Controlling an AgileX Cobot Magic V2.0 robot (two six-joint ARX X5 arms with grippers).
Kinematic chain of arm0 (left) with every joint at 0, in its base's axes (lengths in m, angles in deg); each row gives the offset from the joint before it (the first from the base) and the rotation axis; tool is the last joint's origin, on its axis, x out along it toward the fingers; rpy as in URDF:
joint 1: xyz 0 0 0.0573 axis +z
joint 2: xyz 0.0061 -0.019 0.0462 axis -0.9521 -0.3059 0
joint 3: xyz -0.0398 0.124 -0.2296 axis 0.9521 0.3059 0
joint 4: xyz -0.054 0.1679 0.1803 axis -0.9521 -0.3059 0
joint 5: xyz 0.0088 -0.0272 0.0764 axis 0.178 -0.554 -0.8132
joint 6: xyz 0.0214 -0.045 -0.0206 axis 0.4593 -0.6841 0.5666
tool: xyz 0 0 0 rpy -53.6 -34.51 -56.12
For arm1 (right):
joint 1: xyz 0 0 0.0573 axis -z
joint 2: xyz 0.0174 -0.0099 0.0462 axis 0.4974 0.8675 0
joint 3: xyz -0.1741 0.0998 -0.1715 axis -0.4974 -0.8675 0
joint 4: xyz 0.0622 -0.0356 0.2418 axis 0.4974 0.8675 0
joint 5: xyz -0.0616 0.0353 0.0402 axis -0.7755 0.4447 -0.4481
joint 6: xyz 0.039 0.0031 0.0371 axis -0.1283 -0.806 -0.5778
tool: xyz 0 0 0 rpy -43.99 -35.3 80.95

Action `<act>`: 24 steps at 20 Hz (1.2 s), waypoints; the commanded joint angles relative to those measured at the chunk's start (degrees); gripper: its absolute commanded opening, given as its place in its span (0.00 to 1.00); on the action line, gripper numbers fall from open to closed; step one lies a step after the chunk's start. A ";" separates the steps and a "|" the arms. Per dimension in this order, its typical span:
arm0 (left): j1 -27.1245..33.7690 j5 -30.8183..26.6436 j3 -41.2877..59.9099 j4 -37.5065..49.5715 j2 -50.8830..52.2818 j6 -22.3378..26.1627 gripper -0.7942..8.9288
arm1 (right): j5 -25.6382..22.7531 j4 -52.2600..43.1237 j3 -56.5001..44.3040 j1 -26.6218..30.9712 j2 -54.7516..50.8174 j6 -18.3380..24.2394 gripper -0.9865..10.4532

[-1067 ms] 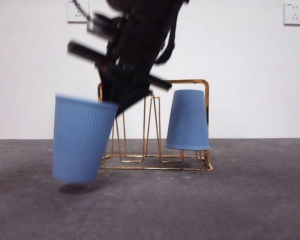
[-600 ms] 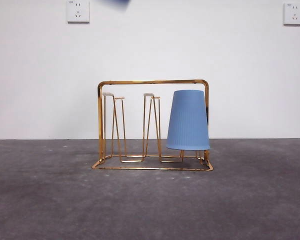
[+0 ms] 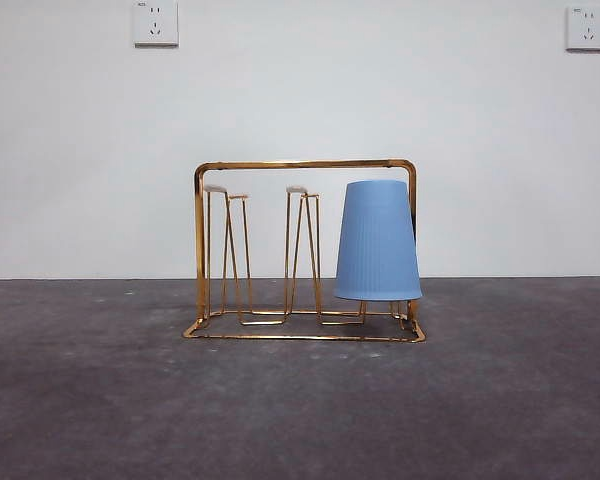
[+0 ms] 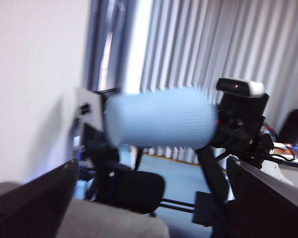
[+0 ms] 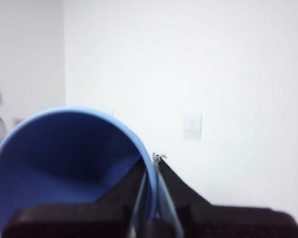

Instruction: Pick up cup 1,put cup 1 in the cup rack,pick up cup 2,put cup 2 in the cup rack

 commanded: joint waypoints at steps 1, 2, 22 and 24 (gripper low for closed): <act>-0.15 5.64 0.02 8.17 -3.74 -2.75 0.60 | 0.22 -1.77 -0.42 -0.02 -2.29 3.37 0.08; -0.15 7.69 0.02 11.91 -5.20 -4.39 0.60 | 0.68 -2.45 -0.39 -0.02 -3.32 4.11 0.08; -0.79 16.13 0.02 80.59 -26.45 -46.36 0.60 | 13.11 -18.91 -0.42 -0.02 -0.87 8.44 0.08; -0.85 15.61 0.02 82.53 -27.12 -46.97 0.60 | 13.05 -19.32 -0.42 -0.02 0.44 8.44 0.08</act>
